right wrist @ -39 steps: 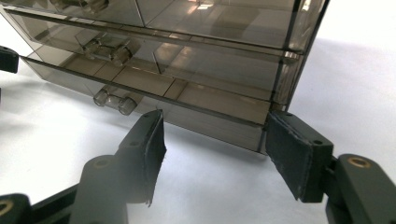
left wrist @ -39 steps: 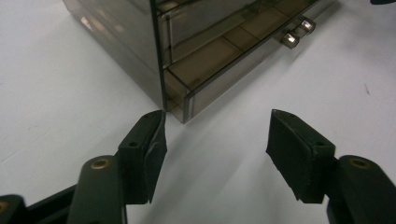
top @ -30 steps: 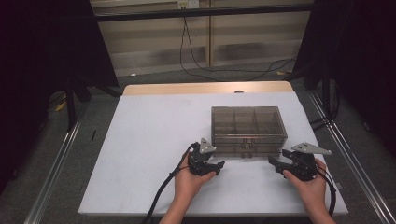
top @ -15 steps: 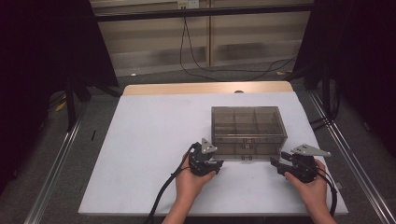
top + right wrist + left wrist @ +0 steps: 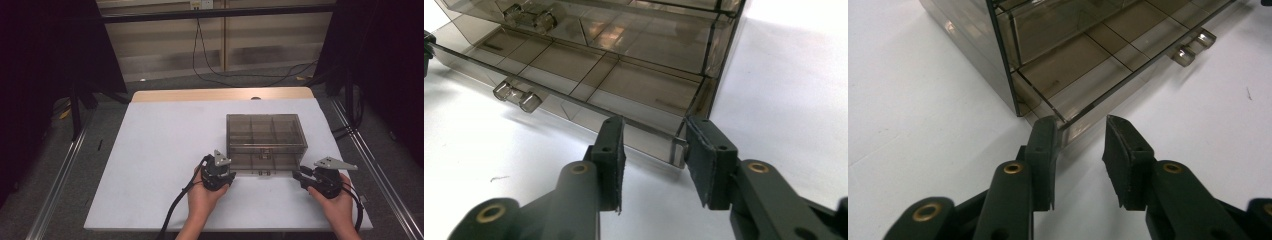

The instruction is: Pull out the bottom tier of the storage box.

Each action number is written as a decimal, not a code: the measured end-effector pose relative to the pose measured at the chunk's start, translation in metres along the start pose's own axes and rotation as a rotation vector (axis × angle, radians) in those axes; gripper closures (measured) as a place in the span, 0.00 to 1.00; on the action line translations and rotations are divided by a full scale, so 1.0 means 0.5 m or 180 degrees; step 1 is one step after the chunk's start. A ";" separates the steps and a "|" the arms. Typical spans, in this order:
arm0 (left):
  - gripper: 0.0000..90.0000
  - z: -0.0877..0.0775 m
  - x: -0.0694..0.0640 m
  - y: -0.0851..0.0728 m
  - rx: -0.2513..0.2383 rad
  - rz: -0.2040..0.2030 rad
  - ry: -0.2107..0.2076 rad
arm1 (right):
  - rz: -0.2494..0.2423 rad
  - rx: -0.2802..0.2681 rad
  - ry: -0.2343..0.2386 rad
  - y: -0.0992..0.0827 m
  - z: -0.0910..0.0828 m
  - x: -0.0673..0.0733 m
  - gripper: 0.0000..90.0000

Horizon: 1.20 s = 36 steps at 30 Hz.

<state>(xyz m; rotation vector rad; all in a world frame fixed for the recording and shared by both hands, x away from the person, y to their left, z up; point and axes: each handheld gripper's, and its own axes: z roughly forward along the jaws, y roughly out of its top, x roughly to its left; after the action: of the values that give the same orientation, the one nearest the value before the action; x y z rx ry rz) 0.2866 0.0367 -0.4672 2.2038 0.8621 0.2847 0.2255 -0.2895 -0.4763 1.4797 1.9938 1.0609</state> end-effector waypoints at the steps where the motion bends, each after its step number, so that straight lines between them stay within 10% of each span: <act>1: 0.77 -0.001 0.001 -0.001 0.0004 -0.0005 -0.0002 | 0.0000 -0.0001 0.0005 0.000 -0.001 -0.001 0.69; 36: 0.84 -0.014 -0.008 -0.012 0.0007 -0.0015 -0.0034 | 0.0006 0.0024 0.0110 -0.009 -0.020 0.001 0.72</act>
<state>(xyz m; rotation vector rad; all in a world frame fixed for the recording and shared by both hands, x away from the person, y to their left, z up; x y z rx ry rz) 0.2778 0.0409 -0.4664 2.2029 0.8623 0.2697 0.2156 -0.2928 -0.4738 1.4769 2.0225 1.0877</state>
